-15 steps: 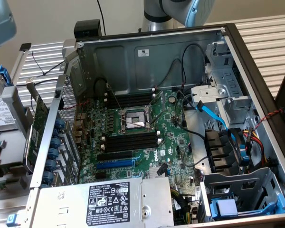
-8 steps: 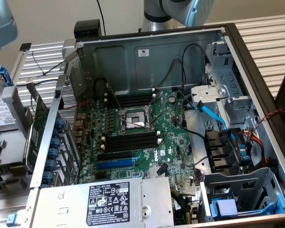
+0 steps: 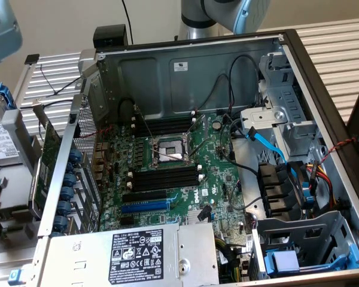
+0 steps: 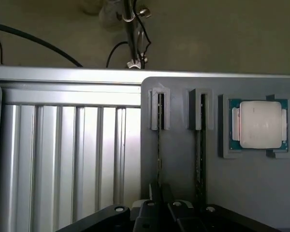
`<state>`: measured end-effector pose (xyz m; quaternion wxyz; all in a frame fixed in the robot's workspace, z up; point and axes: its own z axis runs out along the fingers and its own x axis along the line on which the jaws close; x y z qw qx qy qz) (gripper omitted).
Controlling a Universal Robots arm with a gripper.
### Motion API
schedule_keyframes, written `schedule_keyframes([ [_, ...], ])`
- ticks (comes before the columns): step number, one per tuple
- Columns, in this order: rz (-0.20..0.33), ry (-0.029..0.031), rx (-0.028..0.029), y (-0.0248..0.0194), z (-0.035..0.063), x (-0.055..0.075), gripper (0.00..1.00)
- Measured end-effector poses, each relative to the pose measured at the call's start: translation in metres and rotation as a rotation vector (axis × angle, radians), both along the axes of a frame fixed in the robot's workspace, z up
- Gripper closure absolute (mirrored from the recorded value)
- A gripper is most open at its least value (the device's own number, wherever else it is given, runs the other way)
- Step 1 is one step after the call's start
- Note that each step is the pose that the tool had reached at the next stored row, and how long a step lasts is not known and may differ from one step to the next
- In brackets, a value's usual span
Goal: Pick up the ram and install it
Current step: 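Pick up the ram and move it above insertion slot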
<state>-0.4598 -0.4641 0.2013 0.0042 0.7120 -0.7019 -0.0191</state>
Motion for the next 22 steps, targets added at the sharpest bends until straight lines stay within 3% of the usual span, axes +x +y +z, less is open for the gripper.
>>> schedule_keyframes([
  [5,0.0,0.0002,0.0053,0.0001,0.0146,0.0,0.87],
  [15,0.0,0.0002,0.0054,0.0,0.0602,0.001,0.87],
  [22,0.0,0.0002,0.0054,0.0,0.0921,0.015,0.87],
])
